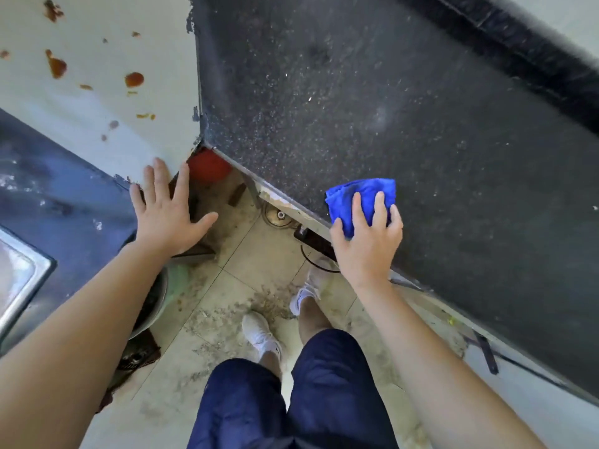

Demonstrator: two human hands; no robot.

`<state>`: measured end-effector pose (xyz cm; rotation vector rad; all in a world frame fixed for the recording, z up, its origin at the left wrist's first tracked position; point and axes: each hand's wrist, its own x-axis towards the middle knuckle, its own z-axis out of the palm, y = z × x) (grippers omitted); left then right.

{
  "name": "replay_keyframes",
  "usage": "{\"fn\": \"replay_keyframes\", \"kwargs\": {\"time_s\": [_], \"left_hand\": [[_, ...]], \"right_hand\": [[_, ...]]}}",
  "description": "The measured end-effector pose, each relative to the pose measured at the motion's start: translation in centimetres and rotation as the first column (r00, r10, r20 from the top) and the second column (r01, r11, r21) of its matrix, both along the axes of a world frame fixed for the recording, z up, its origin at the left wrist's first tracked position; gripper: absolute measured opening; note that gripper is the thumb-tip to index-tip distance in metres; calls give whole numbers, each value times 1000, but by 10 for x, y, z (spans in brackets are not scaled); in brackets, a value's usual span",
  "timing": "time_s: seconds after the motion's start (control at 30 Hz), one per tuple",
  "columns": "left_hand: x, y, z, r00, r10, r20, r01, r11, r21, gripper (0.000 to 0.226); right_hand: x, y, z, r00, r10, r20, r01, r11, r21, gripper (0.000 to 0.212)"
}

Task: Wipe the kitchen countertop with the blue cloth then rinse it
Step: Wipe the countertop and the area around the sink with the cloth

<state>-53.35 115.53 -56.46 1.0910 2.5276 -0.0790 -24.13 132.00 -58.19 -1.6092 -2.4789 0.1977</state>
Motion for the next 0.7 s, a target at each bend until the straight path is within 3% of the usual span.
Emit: {"fn": "replay_keyframes", "kwargs": {"time_s": [0.17,0.3,0.4,0.5,0.57,0.63,0.7], "left_hand": [[10,-45,-2,992,-110,-63,106,992,-63,105],[12,-44,6,993,-103,-51,100,993,-61,103],[19,-28,8,994,-103,-33,102,994,-24,100],[34,4,12,989,-145,-20,146,989,30,97],[46,29,14,985,-175,-7,175,982,70,94],[57,51,15,980,-198,0,196,974,114,90],[67,68,14,976,-216,8,212,964,162,84]], "right_hand": [[-60,-47,-2,967,236,-94,-237,972,0,44],[-84,-21,17,943,257,-213,-284,953,-105,41],[-61,13,49,919,190,-346,-247,960,-129,45],[-10,66,71,911,-33,-410,-23,991,-132,47],[29,96,73,915,-166,-368,129,984,-123,51],[67,104,60,948,-253,-192,209,952,-222,54],[99,94,39,982,-189,19,185,931,-315,57]]}}
